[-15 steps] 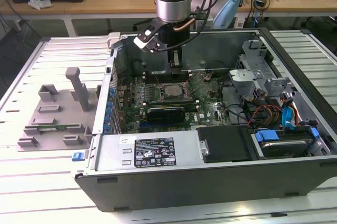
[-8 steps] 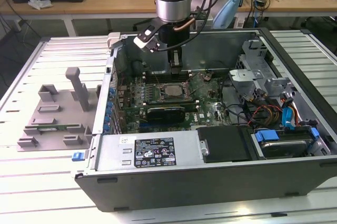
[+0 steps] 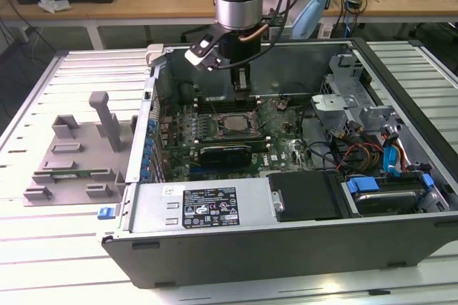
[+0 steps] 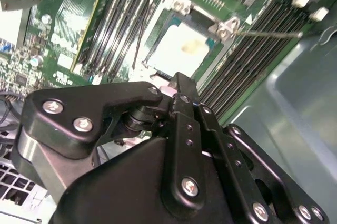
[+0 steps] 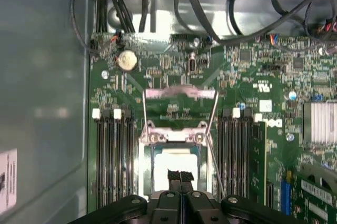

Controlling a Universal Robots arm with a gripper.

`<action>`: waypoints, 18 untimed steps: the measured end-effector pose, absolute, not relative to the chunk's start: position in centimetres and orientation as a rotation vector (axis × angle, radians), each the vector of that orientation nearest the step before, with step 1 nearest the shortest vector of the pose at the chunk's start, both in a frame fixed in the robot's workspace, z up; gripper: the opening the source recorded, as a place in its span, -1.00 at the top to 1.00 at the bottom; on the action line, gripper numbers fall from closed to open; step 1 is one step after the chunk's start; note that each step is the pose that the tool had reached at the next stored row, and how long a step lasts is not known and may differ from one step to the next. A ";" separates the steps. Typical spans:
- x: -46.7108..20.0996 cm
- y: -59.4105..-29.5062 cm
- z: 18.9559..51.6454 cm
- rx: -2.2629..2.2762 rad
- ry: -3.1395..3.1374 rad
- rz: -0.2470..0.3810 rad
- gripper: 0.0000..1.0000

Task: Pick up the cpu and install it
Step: 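Close the cpu cover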

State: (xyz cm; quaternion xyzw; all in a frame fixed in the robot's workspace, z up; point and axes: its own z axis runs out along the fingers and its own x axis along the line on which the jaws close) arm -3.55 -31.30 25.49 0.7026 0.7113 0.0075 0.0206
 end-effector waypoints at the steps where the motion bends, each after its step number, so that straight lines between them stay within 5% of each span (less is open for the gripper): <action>1: -3.2 -31.3 25.5 2.179 2.206 0.023 0.79; 18: 1.3 -31.3 26.7 2.180 2.207 0.020 0.79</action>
